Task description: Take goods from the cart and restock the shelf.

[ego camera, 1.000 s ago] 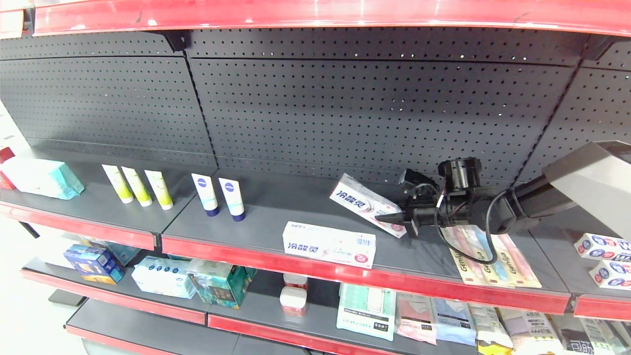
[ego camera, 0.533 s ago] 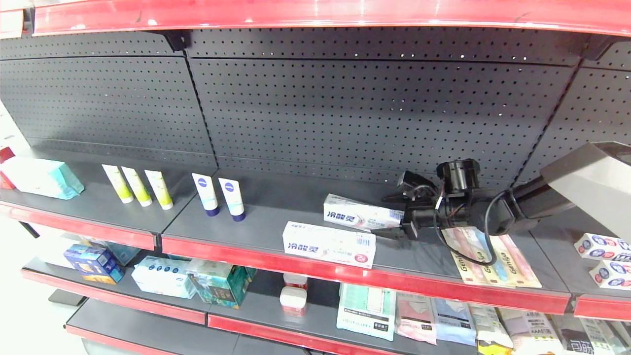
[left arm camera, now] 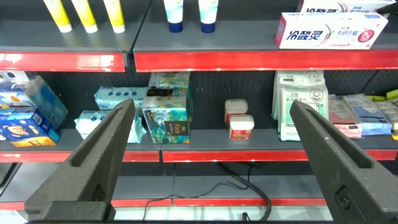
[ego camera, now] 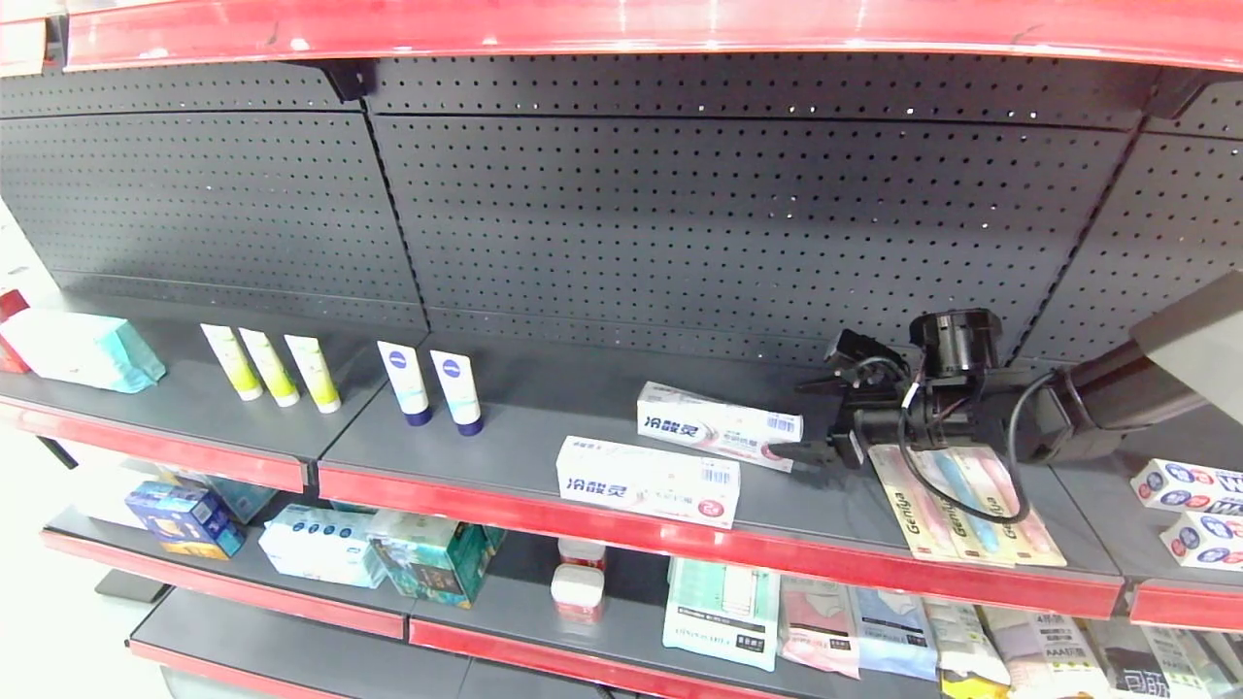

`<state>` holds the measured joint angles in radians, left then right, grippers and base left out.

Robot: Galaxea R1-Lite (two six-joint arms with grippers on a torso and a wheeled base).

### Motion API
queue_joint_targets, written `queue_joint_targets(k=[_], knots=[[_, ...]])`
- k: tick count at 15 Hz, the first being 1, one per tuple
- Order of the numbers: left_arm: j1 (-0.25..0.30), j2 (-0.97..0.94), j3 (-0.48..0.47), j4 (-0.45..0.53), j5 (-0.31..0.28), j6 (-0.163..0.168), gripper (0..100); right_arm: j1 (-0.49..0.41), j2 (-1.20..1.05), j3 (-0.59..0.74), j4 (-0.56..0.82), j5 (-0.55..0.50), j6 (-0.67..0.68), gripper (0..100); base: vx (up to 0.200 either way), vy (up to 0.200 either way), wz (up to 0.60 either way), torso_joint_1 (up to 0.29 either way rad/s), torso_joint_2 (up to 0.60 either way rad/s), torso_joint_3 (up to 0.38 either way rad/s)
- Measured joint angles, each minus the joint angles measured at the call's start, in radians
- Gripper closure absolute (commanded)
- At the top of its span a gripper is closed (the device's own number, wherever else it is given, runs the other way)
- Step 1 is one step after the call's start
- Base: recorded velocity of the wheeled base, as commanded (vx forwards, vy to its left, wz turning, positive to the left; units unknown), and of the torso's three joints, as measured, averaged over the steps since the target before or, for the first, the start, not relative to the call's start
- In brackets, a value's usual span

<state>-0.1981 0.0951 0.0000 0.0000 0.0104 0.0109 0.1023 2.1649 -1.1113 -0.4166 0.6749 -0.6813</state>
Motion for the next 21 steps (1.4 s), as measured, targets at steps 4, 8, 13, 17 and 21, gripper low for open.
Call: queue_joint_targets(k=[4,8,13,17,21], knots=[[0.000,0.000,0.000,0.000,0.000,0.000,0,0.002,-0.007,0.006,0.000,-0.030,-0.001,0,0.000,0.000,0.00,0.000,0.00,0.000],[0.000,0.000,0.000,0.000,0.000,0.000,0,0.008,-0.006,0.005,0.000,-0.054,0.004,0,0.000,0.000,0.00,0.000,0.00,0.000],[0.000,0.000,0.000,0.000,0.000,0.000,0,0.008,-0.001,0.003,0.000,-0.071,0.012,0,0.000,0.000,0.00,0.000,0.00,0.000],[0.000,0.000,0.000,0.000,0.000,0.000,0,0.009,0.004,0.003,0.000,-0.085,0.014,0,0.000,0.000,0.00,0.000,0.00,0.000],[0.000,0.000,0.000,0.000,0.000,0.000,0,0.010,0.007,0.000,0.000,-0.098,0.016,0,0.000,0.000,0.00,0.000,0.00,0.000]])
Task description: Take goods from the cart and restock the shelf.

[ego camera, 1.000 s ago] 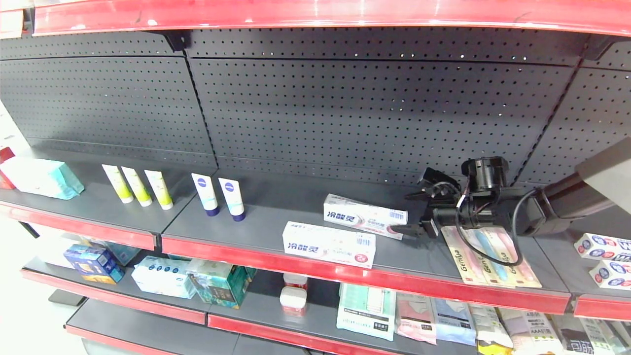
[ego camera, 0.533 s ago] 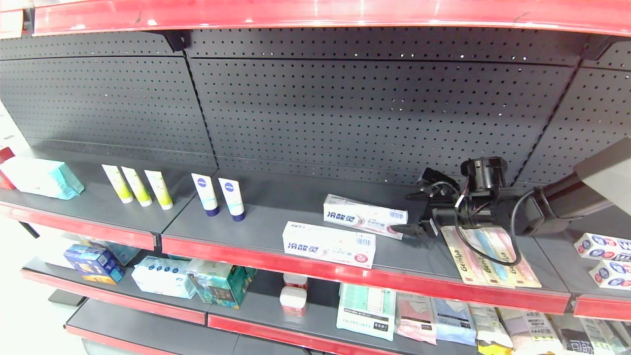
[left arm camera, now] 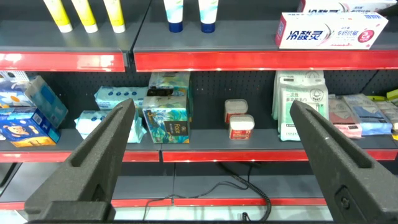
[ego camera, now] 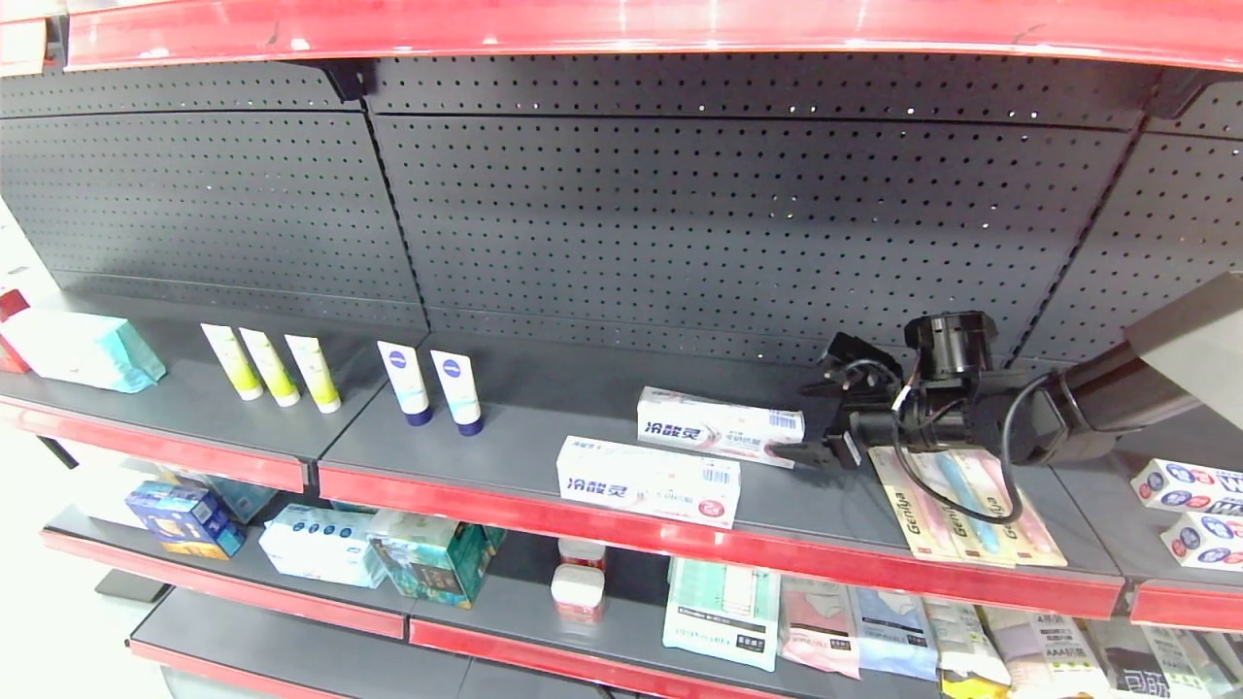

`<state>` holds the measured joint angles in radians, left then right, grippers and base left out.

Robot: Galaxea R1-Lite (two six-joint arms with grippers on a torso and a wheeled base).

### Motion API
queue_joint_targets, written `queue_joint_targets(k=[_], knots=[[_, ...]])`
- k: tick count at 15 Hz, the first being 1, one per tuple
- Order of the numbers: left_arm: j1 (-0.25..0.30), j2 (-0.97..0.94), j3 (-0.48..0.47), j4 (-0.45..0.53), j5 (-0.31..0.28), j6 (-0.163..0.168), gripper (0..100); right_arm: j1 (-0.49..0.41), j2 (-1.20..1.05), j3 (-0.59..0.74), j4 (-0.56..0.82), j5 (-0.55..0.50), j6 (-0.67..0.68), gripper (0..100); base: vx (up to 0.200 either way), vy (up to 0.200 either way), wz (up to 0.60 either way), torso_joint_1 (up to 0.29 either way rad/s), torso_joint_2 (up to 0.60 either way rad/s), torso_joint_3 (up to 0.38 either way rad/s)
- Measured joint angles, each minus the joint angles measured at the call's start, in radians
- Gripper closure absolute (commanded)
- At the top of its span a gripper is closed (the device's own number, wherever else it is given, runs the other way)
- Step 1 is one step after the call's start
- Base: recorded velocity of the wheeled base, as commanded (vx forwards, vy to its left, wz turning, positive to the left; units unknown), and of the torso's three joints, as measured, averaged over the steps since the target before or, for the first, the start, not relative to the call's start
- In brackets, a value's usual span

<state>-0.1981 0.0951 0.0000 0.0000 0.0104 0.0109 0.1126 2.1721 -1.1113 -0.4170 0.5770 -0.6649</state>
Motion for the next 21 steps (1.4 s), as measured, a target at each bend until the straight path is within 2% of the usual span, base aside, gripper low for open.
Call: queue_joint_targets(k=[3,7,10,15,18,21], knots=[[0.000,0.000,0.000,0.000,0.000,0.000,0,-0.007,-0.021,0.032,0.000,0.000,0.002,0,0.000,0.000,0.00,0.000,0.00,0.000],[0.000,0.000,0.000,0.000,0.000,0.000,0,-0.030,-0.111,0.144,0.000,0.005,0.002,0,0.000,0.000,0.00,0.000,0.00,0.000],[0.000,0.000,0.000,0.000,0.000,0.000,0,-0.060,-0.182,0.185,0.000,-0.018,0.061,0,0.000,0.000,0.00,0.000,0.00,0.000],[0.000,0.000,0.000,0.000,0.000,0.000,0,-0.079,-0.238,0.211,-0.023,-0.219,0.149,0,0.000,0.000,0.00,0.000,0.00,0.000],[0.000,0.000,0.000,0.000,0.000,0.000,0,-0.051,-0.243,0.217,-0.047,-0.390,0.260,0,0.000,0.000,0.00,0.000,0.00,0.000],[0.000,0.000,0.000,0.000,0.000,0.000,0,-0.017,-0.241,0.246,-0.050,-0.458,0.281,0,0.000,0.000,0.00,0.000,0.00,0.000]])
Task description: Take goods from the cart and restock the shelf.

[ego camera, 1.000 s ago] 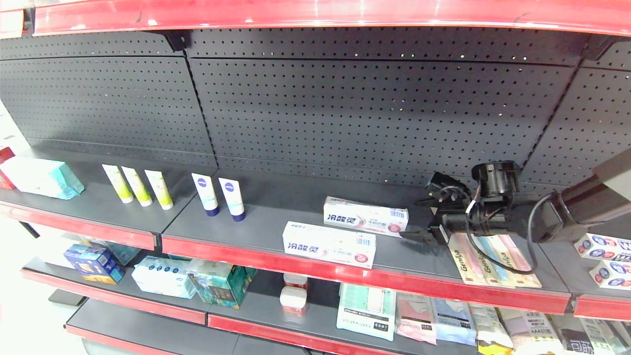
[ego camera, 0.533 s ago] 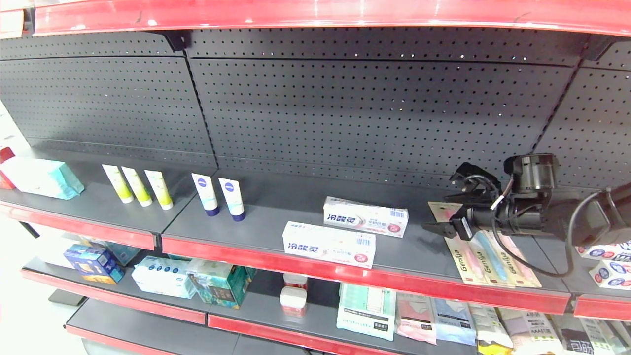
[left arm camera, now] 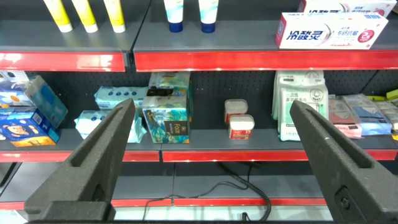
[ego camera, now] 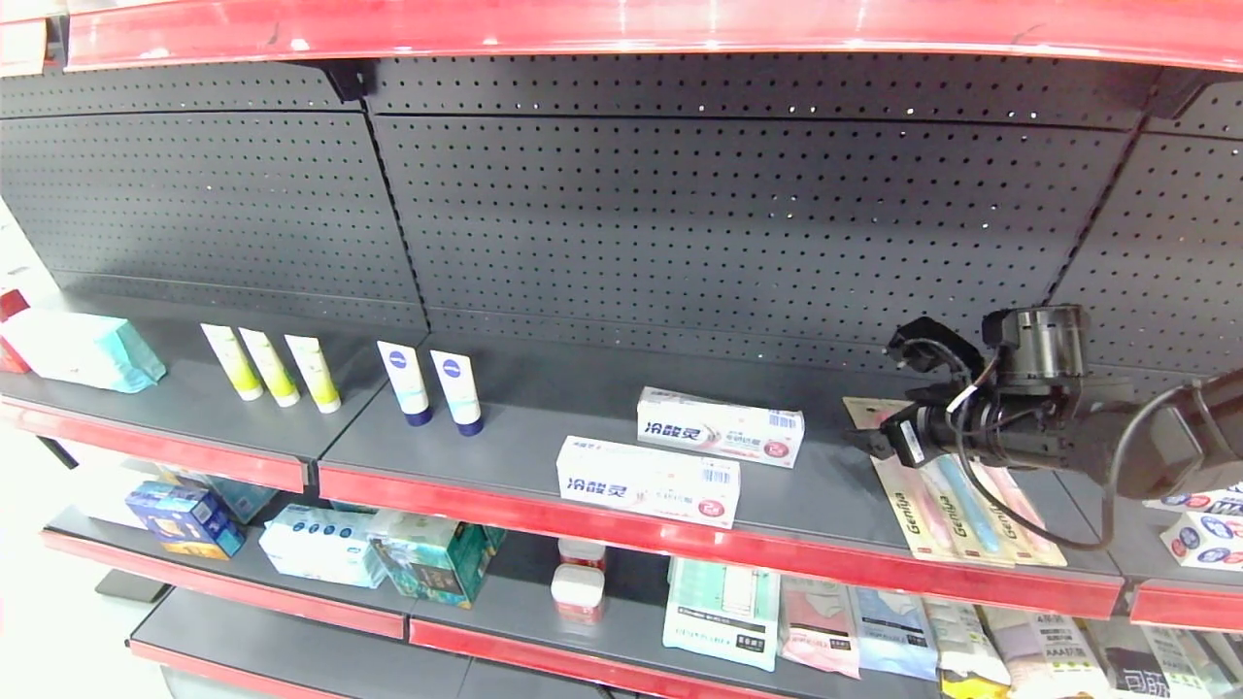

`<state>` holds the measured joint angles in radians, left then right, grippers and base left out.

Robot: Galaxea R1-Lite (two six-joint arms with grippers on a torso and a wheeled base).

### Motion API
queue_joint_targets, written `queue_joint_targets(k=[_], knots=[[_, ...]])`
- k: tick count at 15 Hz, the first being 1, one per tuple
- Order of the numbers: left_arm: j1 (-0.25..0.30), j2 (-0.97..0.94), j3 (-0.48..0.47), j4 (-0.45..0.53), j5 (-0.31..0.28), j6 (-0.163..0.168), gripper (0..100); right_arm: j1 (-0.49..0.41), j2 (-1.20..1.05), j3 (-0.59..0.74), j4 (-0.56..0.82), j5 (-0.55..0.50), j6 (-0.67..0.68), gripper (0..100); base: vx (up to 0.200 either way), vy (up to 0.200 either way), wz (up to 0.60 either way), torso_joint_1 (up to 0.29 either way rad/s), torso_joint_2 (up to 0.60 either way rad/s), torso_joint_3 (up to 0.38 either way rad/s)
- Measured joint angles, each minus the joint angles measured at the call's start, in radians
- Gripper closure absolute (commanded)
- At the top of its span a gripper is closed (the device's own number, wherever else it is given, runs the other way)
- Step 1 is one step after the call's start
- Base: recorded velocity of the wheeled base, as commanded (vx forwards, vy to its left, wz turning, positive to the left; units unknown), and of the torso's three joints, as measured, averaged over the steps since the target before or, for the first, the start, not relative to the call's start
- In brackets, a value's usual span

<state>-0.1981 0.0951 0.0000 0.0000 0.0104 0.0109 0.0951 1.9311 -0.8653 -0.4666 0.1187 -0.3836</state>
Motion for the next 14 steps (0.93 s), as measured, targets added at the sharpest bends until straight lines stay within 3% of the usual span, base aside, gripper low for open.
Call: queue_joint_targets(k=[5,14], knots=[[0.000,0.000,0.000,0.000,0.000,0.000,0,0.047,0.013,0.025,-0.067,-0.081,0.055,0,0.000,0.000,0.00,0.000,0.00,0.000],[0.000,0.000,0.000,0.000,0.000,0.000,0,0.061,0.051,-0.004,-0.072,-0.106,0.059,0,0.000,0.000,0.00,0.000,0.00,0.000]])
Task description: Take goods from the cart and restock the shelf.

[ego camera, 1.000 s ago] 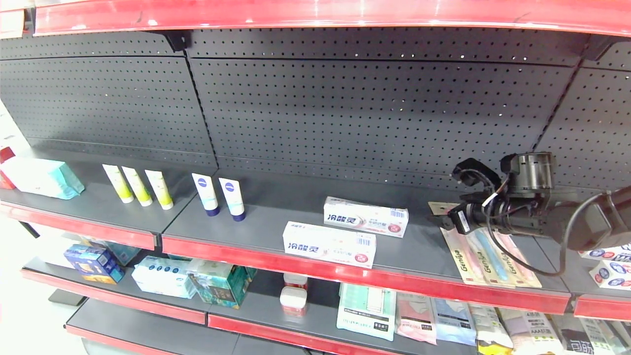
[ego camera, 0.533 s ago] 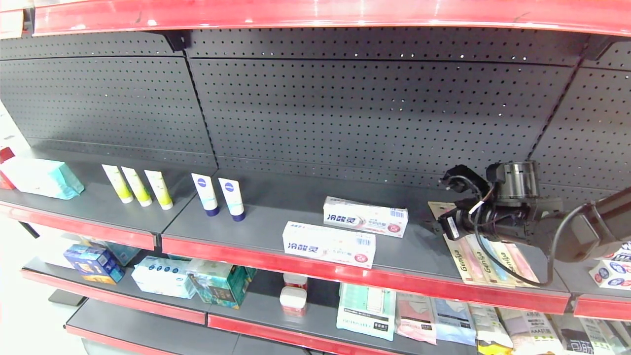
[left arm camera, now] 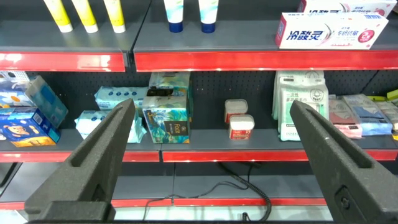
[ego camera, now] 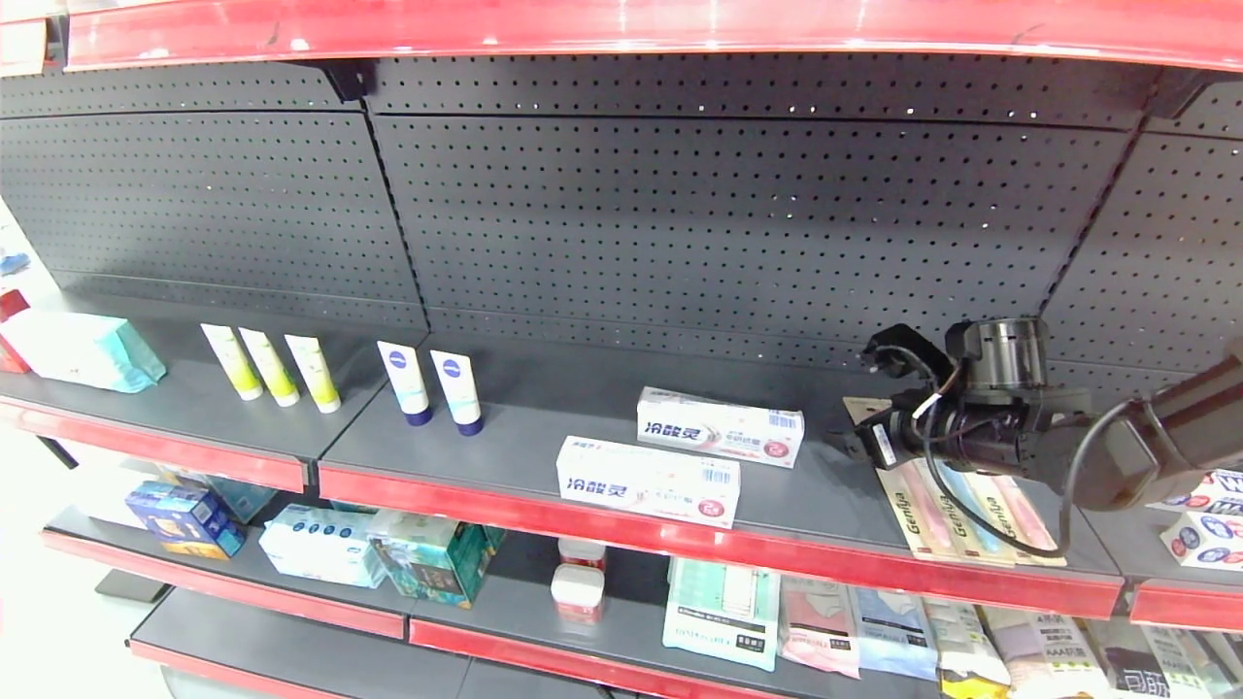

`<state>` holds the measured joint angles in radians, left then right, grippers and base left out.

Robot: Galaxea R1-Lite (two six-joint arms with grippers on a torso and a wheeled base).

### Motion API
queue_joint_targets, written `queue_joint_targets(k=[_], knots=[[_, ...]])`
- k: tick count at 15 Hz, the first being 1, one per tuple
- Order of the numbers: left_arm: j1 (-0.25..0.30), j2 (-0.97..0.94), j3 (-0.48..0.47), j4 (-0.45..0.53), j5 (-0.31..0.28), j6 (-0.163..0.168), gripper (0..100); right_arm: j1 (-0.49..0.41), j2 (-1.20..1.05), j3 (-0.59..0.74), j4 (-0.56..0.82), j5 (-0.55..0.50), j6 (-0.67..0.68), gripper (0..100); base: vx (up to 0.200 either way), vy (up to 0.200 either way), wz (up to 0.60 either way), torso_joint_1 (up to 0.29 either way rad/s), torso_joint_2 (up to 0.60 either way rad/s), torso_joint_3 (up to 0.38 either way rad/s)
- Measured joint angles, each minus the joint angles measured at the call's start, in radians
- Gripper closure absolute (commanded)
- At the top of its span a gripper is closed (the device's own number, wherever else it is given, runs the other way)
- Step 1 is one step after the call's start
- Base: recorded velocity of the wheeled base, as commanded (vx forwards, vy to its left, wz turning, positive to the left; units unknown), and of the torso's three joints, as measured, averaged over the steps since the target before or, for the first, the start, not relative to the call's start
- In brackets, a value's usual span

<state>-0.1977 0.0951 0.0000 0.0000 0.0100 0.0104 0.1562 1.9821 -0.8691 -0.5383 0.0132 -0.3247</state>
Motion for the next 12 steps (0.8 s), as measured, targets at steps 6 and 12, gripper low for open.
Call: queue_joint_targets(k=[6,12], knots=[[-0.001,0.000,0.000,0.000,0.000,0.000,0,0.027,0.028,-0.039,-0.022,-0.019,0.036,0,0.000,0.000,0.00,0.000,0.00,0.000],[0.000,0.000,0.000,0.000,0.000,0.000,0,0.052,0.054,-0.058,-0.031,-0.028,0.037,0,0.000,0.000,0.00,0.000,0.00,0.000]])
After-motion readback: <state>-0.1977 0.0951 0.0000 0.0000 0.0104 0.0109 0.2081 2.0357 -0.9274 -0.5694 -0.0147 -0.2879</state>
